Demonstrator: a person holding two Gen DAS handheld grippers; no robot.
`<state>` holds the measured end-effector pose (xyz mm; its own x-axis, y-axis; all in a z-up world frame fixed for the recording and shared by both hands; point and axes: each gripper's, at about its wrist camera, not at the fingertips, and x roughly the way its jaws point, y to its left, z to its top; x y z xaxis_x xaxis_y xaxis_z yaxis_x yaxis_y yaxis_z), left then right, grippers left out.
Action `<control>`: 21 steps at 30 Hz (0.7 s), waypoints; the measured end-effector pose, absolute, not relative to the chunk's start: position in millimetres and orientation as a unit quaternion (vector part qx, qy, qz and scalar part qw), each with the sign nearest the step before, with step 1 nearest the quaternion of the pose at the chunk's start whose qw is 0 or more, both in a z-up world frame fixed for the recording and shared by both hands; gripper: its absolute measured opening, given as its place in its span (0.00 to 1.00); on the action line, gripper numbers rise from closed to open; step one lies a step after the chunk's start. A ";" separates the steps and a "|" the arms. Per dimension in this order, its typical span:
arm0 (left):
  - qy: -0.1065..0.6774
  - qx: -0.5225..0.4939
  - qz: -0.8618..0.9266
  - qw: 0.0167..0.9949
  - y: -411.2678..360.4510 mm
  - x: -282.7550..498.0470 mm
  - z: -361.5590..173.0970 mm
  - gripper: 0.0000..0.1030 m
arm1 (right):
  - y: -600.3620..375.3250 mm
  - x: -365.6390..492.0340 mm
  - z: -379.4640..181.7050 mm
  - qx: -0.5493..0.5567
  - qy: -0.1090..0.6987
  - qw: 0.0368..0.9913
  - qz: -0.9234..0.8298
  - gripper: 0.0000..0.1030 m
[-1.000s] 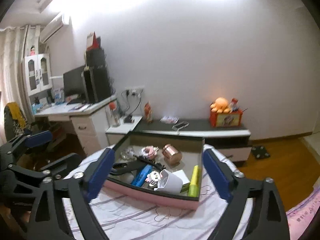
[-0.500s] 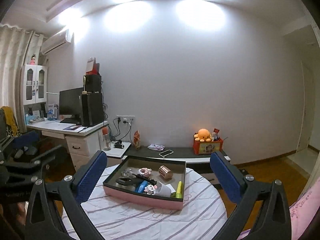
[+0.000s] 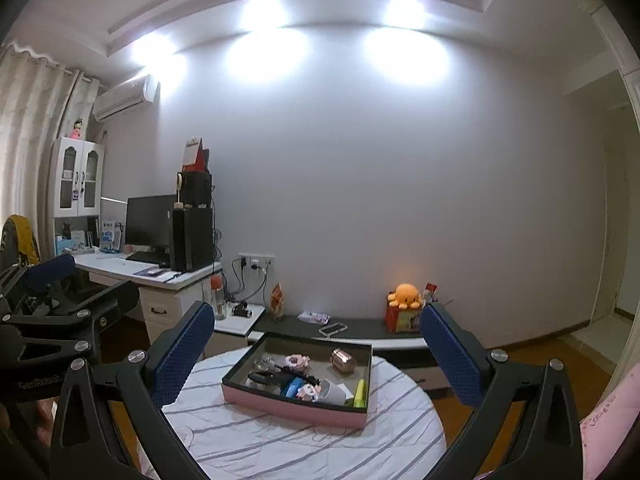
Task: Organize rigid objects
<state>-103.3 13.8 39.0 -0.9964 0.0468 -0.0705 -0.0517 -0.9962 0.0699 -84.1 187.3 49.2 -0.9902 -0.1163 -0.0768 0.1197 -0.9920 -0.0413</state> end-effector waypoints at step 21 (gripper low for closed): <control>0.020 -0.006 1.000 0.022 8.9 -77.5 48.2 1.00 | 180.3 -57.6 58.7 -0.004 0.033 0.055 -0.998 1.00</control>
